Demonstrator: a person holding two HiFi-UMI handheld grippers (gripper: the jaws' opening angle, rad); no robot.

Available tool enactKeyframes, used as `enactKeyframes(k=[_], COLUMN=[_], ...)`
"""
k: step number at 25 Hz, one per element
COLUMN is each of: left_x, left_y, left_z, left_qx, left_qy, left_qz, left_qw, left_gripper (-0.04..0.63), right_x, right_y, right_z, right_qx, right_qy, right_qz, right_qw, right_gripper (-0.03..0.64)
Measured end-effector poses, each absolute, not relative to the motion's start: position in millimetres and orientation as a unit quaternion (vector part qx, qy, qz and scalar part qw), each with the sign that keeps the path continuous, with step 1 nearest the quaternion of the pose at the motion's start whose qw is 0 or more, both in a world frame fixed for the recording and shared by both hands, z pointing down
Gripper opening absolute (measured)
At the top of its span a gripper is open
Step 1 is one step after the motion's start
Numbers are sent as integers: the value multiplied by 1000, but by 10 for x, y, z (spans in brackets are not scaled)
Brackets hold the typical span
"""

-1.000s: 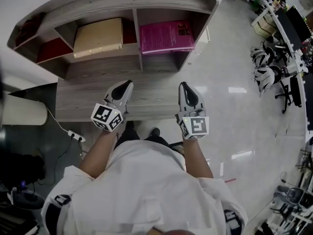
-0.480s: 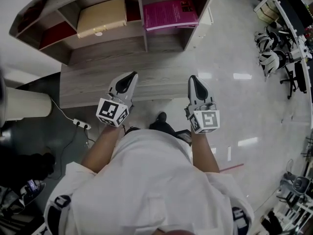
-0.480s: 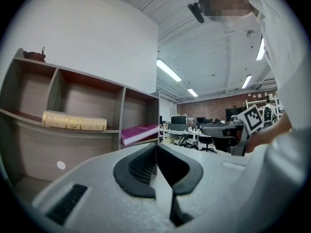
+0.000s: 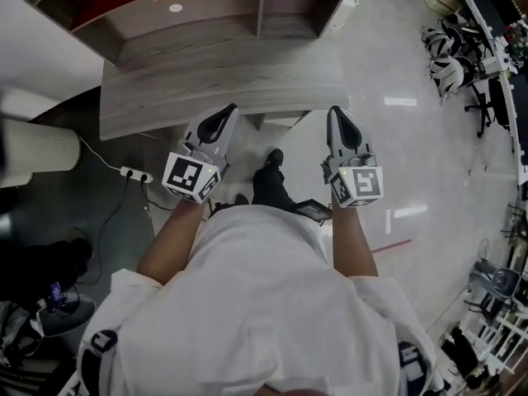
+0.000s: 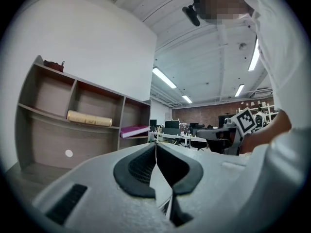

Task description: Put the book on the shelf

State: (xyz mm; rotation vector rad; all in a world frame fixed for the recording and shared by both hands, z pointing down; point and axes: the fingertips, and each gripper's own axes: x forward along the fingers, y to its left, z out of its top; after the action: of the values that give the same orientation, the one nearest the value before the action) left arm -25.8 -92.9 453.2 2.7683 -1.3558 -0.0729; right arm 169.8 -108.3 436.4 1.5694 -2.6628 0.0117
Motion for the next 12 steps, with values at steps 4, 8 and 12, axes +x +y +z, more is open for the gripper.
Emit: enactKeyframes(k=[4, 8, 12], left_x=[-408, -456, -484], left_y=[-499, -130, 121], left_z=[4630, 4689, 4711], left_qx=[894, 893, 887], left_qy=[-445, -447, -458], left_qz=[-28, -31, -29], left_qw=[42, 43, 44], left_gripper=[18, 18, 18], right_x=[1597, 1564, 1548], right_y=[-636, -245, 34], right_z=[4434, 4466, 4459], right_qx=[508, 507, 498], right_qy=[-861, -861, -867], right_qz=[17, 19, 17], right_qw=[26, 26, 27], right_gripper=[15, 15, 15])
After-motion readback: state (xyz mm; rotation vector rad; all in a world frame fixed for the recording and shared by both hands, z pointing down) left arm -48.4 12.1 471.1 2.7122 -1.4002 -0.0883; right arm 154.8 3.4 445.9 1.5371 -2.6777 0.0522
